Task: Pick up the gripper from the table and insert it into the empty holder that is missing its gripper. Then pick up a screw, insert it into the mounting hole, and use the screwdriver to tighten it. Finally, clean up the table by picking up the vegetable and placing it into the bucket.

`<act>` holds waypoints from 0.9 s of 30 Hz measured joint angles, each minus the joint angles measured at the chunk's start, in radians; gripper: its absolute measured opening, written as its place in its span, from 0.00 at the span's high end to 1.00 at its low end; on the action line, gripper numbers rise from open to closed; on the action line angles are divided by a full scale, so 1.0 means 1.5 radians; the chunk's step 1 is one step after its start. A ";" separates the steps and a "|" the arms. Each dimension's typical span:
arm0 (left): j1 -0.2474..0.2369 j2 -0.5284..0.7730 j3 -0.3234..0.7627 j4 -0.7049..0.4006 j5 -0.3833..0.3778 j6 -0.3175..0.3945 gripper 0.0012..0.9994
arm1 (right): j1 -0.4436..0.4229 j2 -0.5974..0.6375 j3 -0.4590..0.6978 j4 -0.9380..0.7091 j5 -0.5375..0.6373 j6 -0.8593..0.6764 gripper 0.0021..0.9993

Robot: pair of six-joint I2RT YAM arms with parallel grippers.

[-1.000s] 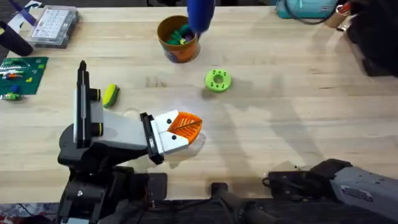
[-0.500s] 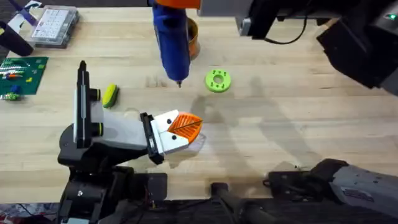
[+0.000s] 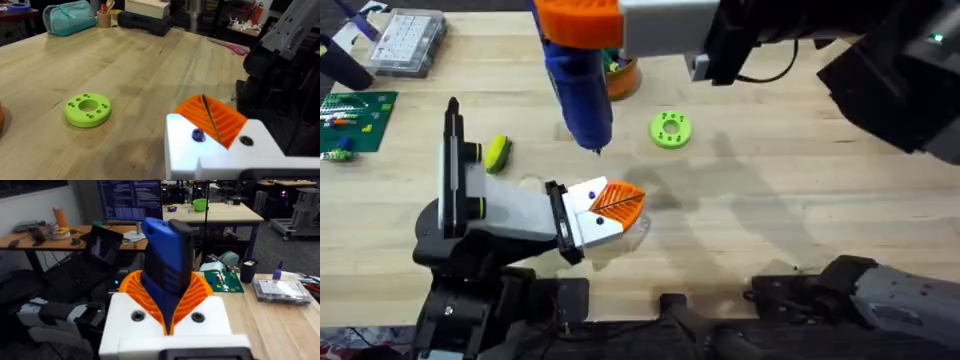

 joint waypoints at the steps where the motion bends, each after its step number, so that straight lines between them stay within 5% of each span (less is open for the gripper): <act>1: 0.000 0.000 0.000 0.000 0.000 0.000 0.98 | 0.000 0.000 0.000 0.000 -0.003 -0.003 0.98; 27: 0.000 0.000 0.000 0.000 0.000 0.000 0.98 | 0.023 0.000 -0.062 0.095 -0.014 -0.015 0.98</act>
